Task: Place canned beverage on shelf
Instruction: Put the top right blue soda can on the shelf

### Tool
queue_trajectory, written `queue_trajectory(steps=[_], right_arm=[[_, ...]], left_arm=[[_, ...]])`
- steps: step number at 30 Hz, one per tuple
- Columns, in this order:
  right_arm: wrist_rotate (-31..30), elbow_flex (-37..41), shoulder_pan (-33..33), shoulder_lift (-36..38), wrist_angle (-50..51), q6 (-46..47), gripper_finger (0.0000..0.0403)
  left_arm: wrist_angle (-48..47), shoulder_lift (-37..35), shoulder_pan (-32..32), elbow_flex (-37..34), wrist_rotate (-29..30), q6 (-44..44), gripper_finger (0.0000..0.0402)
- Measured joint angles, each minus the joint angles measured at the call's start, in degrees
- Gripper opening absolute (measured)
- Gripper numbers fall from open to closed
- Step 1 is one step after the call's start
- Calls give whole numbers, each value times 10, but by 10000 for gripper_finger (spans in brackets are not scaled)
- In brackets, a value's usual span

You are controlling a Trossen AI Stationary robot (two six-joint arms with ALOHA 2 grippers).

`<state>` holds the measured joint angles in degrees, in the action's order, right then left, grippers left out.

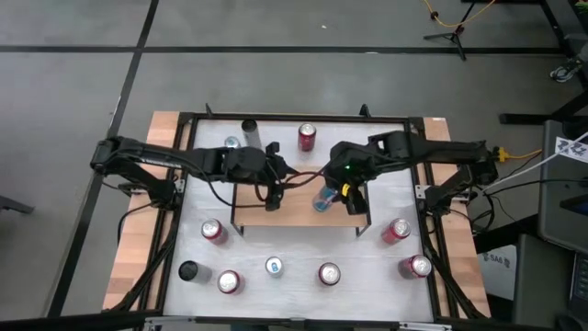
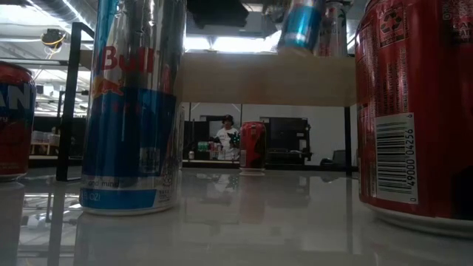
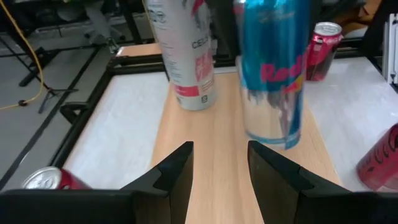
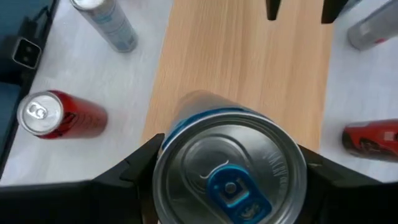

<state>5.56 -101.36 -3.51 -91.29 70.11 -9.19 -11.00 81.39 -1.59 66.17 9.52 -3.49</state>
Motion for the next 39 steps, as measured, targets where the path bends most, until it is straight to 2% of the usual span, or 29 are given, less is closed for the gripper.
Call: queue_trajectory(steps=[11, 24, 34, 39], right_arm=[[-6, 29, 0, 1, -7, 0, 232], [-6, 29, 1, 1, -14, 0, 233], [-5, 29, 1, 0, -15, 0, 275], [-6, 29, 1, 0, -16, 0, 283]], left_arm=[[18, 44, -17, 0, 0, 0, 143], [19, 45, -19, 0, 0, -1, 143], [29, 45, -19, 0, 0, -1, 143], [30, 45, -19, 0, 0, -1, 143]])
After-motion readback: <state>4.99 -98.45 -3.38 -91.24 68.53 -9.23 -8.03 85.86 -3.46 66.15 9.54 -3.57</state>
